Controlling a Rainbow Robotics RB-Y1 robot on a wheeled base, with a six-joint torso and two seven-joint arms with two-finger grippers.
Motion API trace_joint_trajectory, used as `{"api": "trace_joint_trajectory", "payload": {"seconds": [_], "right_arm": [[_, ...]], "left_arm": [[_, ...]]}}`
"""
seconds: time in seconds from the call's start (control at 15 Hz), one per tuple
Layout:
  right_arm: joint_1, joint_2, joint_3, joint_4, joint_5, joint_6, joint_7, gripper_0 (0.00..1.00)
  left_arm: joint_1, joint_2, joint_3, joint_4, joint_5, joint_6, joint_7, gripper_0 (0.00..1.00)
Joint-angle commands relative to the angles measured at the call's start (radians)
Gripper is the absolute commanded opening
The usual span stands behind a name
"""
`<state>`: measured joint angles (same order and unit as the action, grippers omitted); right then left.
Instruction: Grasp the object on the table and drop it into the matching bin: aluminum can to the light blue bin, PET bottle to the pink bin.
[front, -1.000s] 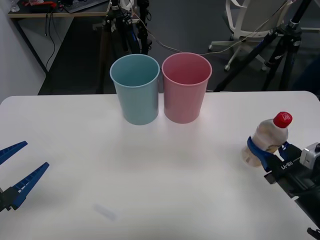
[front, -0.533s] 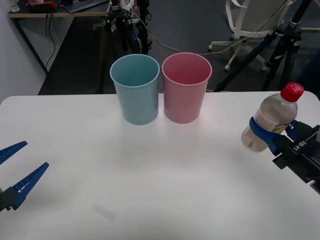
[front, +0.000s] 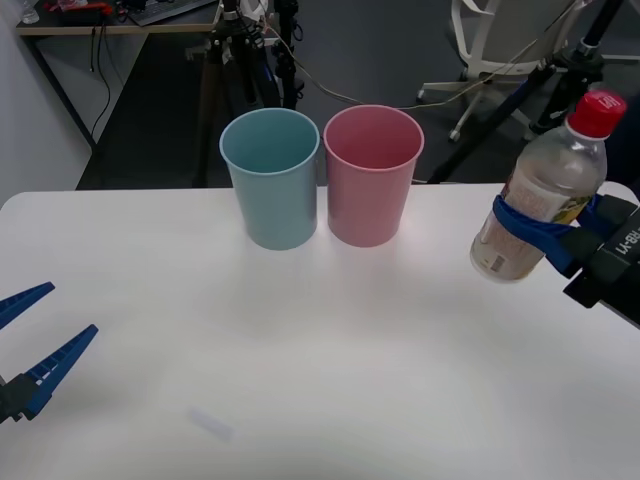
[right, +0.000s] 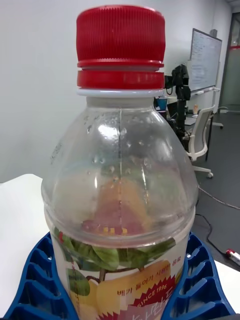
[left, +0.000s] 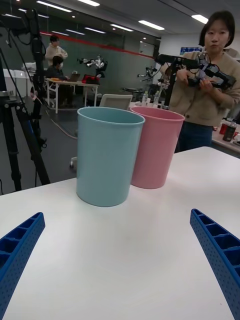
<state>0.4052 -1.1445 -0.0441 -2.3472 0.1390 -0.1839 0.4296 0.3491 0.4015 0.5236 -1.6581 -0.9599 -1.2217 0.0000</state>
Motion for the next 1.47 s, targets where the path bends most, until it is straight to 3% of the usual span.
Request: {"api": "trace_joint_trajectory", "payload": {"seconds": [0.07, 0.4, 0.73, 0.8, 1.0, 1.27, 1.47], "right_arm": [[-0.02, -0.081, -0.037, -0.021, -0.116, 0.011, 0.0, 0.0], [-0.115, -0.098, 0.001, -0.021, -0.165, 0.047, 0.0, 0.0], [-0.525, -0.086, 0.299, 0.144, -0.2, 0.1, 0.0, 0.0], [-0.672, -0.058, 0.412, 0.233, -0.202, 0.1, 0.003, 0.0], [-0.961, 0.023, 0.625, 0.445, -0.22, 0.1, 0.003, 0.0], [-1.186, 0.132, 0.767, 0.703, -0.233, 0.073, 0.008, 0.0], [-1.287, 0.235, 0.807, 0.89, -0.223, 0.064, 0.021, 0.0]], "left_arm": [[0.0, 0.0, 0.0, 0.0, 0.0, 0.0, 0.0, 1.0], [0.0, 0.0, 0.0, 0.0, 0.0, 0.0, 0.0, 1.0], [0.0, 0.0, 0.0, 0.0, 0.0, 0.0, 0.0, 1.0], [0.0, 0.0, 0.0, 0.0, 0.0, 0.0, 0.0, 1.0], [0.0, 0.0, 0.0, 0.0, 0.0, 0.0, 0.0, 1.0], [0.0, 0.0, 0.0, 0.0, 0.0, 0.0, 0.0, 1.0], [0.0, 0.0, 0.0, 0.0, 0.0, 0.0, 0.0, 1.0]]}}
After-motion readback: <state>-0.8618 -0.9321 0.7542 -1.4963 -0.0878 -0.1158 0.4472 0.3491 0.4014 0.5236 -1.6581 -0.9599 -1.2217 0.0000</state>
